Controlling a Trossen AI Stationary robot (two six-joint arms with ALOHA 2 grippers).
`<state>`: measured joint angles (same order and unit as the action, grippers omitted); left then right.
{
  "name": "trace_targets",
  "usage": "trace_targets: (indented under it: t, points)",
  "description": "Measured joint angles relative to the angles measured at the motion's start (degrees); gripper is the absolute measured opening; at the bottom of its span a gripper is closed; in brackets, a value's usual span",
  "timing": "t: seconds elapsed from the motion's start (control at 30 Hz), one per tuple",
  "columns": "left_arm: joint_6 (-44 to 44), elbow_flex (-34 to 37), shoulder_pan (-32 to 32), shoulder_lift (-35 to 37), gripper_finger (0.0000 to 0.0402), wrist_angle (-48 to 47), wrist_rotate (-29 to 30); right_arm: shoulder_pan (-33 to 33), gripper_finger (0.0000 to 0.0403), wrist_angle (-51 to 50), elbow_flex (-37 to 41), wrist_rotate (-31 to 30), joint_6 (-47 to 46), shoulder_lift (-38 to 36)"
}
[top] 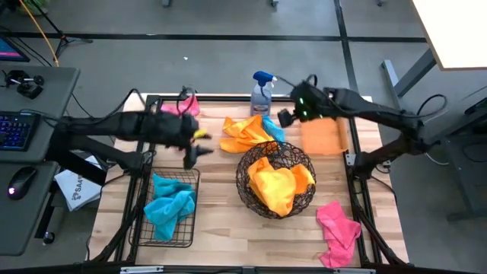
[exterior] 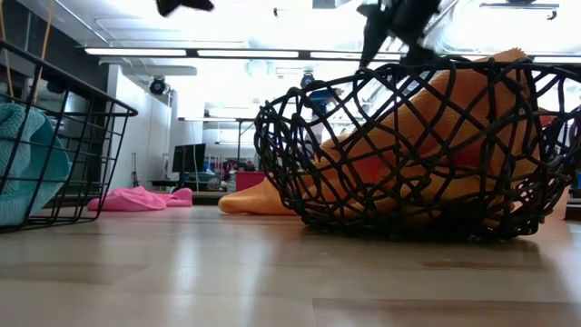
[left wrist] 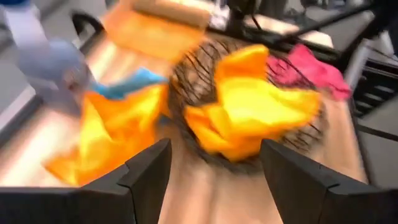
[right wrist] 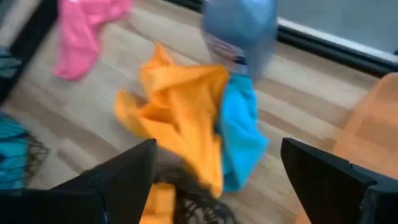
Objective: Sort microfiber towel by color & place in baskets
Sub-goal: Put the blue microfiber cloth into the wire basket
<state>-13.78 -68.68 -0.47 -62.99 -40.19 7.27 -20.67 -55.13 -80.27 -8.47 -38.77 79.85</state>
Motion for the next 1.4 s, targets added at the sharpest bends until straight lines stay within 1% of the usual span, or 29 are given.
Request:
trace_targets:
  t: [0.07, 0.13, 0.2, 0.27, 0.37, 0.47, 0.57, 0.67, 0.73, 0.8, 0.87, 0.93, 1.0, 1.03, 1.07, 1.1, 1.13, 1.2, 1.3, 1.4]
  points:
    - [3.7, 2.9, 4.6, -0.1, 0.0230, 6.0, -3.7, -3.6, 0.0339, 0.0, 0.0, 3.9, 2.3, 2.8]
    - [4.6, 6.6, 8.7, -0.1, 0.0230, 12.1, -7.9, -5.7, 0.0339, 0.0, 0.0, 7.7, 4.3, 6.1]
    - [2.1, 10.7, 11.9, -0.1, 0.0229, 19.3, -11.8, -7.1, 0.0339, 0.0, 0.0, 9.9, 6.2, 9.4]
    - [-2.4, 14.8, 13.7, -0.1, 0.0229, 26.0, -15.4, -7.9, 0.0339, 0.6, 0.0, 11.0, 8.3, 13.0]
    - [-8.0, 19.8, 14.1, 0.6, 0.0229, 34.6, -19.5, -8.6, 0.0339, 2.0, 0.0, 12.1, 12.3, 18.0]
    - [-12.4, 23.3, 12.8, 1.8, 0.0229, 39.9, -19.6, -9.0, 0.0339, 2.8, 0.0, 12.8, 18.0, 22.2]
    - [-15.9, 25.3, 11.4, 2.9, 0.0229, 42.9, -17.9, -9.0, 0.0339, 3.7, 0.0, 12.9, 22.5, 25.8]
    - [-17.3, 25.3, 10.1, 3.9, 0.0229, 44.0, -13.7, -9.0, 0.0338, 5.4, 0.0, 12.9, 26.0, 28.0]
    - [-17.5, 25.3, 9.5, 4.4, 0.0229, 45.0, -10.5, -9.0, 0.0327, 6.6, 0.0, 12.8, 27.9, 28.8]
    - [-17.7, 25.3, 9.2, 4.9, 0.0229, 45.8, -8.2, -9.0, 0.0299, 6.9, 0.0, 12.0, 29.9, 29.2]
    - [-18.2, 25.3, 9.0, 5.6, 0.0229, 47.1, -6.7, -9.0, 0.0247, 6.8, 0.0, 11.8, 31.7, 29.4]
    - [-18.6, 25.3, 9.0, 6.2, 0.0229, 48.8, -5.9, -9.0, 0.0167, 6.6, 0.0, 12.1, 33.3, 29.4]
    - [-18.1, 25.3, 9.0, 7.0, 0.0229, 50.7, -5.5, -9.0, 0.0067, 6.1, 0.0, 13.2, 34.4, 29.4]
    - [-17.5, 25.3, 9.0, 7.6, 0.0229, 52.3, -5.2, -9.0, 0.0034, 5.8, 0.0, 14.3, 35.0, 29.3]
    - [-17.0, 25.3, 9.0, 8.3, 0.0229, 53.8, -5.2, -9.0, 0.0022, 5.5, 0.0, 15.3, 35.5, 29.0]
    - [-16.5, 25.3, 9.1, 9.0, 0.0229, 55.1, -5.1, -9.0, 0.0023, 4.6, 0.0, 15.8, 35.6, 28.6]
    - [-16.0, 25.3, 9.1, 9.8, 0.0229, 56.3, -5.0, -9.0, 0.0024, 2.8, -0.2, 15.8, 35.9, 27.8]
    - [-15.2, 25.3, 9.2, 11.5, 0.0229, 57.6, -5.0, -8.7, 0.0011, -0.9, -0.7, 14.4, 37.1, 25.2]
    - [-14.6, 25.3, 9.1, 14.4, 0.0229, 58.1, -4.9, -8.4, 0.0007, -4.2, -2.1, 12.0, 37.4, 18.8]
    - [-14.5, 25.3, 8.9, 16.8, 0.0229, 58.1, -4.9, -8.4, 0.0003, -5.8, -4.6, 11.7, 34.6, 11.5]
